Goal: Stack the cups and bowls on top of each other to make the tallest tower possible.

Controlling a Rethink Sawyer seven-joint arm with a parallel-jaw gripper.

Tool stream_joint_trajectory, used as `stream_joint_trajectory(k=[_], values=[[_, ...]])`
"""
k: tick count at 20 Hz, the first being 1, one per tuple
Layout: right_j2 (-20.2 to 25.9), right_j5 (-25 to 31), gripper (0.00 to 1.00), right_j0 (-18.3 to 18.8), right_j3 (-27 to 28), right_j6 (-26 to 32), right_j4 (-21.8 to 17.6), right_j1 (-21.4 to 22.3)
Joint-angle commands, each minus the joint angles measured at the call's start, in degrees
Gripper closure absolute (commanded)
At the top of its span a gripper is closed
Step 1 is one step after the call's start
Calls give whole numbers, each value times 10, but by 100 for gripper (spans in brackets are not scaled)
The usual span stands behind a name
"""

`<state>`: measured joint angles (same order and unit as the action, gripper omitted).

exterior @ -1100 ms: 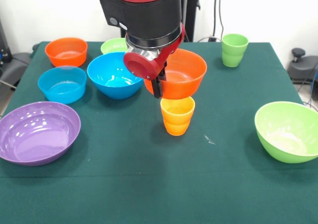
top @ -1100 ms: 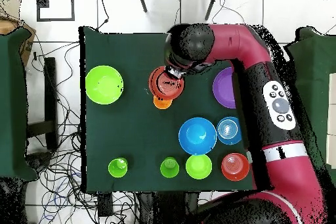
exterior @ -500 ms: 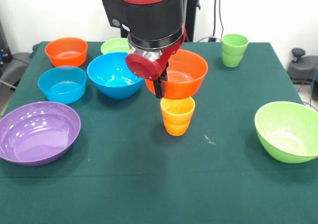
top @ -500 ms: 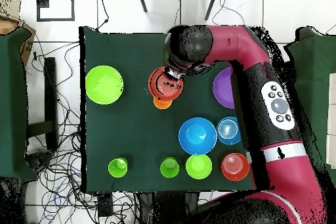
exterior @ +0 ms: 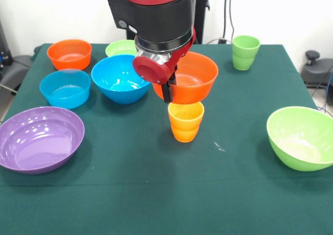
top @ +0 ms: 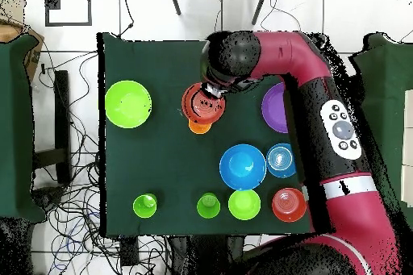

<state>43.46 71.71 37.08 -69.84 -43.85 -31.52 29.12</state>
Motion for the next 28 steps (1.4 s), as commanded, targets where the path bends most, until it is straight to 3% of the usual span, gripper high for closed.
stream_joint_trajectory(k=[1,12,28], values=[[-34,-17,100,-35,-31,-9,-28,-4],[-43,-55,100,-31,-51,-14,-33,-8],[-35,-31,100,-24,-43,48,-38,-17]])
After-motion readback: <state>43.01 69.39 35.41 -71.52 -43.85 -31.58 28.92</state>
